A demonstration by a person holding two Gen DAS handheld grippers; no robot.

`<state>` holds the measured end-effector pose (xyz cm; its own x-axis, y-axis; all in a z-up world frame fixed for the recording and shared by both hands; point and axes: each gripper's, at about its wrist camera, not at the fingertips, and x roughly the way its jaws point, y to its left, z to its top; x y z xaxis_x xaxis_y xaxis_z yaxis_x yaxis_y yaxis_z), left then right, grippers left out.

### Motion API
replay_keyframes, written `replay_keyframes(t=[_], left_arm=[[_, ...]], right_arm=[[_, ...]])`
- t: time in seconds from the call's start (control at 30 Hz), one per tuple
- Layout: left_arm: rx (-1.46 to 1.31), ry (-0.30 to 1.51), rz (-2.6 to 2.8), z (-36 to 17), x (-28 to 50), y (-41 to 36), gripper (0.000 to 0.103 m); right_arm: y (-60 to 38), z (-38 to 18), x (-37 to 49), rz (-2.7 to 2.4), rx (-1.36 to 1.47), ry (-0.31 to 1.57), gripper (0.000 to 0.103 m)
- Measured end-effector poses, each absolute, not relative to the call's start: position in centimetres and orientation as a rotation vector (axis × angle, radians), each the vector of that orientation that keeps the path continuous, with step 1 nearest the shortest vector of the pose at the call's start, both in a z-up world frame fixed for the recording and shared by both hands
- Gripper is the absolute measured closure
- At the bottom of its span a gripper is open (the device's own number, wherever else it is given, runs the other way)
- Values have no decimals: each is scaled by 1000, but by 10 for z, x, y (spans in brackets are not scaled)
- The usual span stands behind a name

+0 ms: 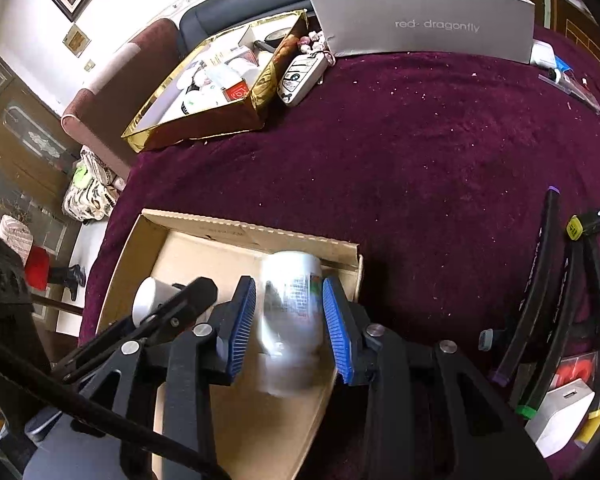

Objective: Organize objects
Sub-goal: 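Carry the jar and bottle with both tools over the cardboard box and lower, then open both tools to release jar and bottle in the box, withdraw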

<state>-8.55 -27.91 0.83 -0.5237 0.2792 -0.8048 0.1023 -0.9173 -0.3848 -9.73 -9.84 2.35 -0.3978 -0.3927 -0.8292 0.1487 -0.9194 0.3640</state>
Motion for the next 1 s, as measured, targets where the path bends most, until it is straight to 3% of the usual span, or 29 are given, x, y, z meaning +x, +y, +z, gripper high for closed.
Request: replay_keyframes(t=[0.07,0.6,0.8,0.83,0.87,0.9,0.93,1.0], left_arm=[[-1483,-611,2582,7,-86,-281,66],[-1360,-491,2732,55,-67,-281,66],[-1281,-386,2822,57,-28,-282,66],[-1272,-369,2845,53,-21,-282,66],[-1271,-373,2857,46,-15,-283,66],[-1285,-400,2853,38,-11,-285,66],[-1345,-463,2813,28,-11,-289,66],[-1413,-658,2730,14,-8,-301,66]], right_arm=[[-97,24,-99,-2357,1484,-344,63],[-47,74,-50,-2403,1280,-487,55],[-19,105,-15,-2547,1131,-371,55],[-12,114,-4,-2603,1073,-342,48],[-7,119,4,-2641,1032,-325,33],[-1,124,13,-2679,989,-313,26],[4,127,20,-2706,958,-311,20],[15,128,31,-2722,944,-321,20]])
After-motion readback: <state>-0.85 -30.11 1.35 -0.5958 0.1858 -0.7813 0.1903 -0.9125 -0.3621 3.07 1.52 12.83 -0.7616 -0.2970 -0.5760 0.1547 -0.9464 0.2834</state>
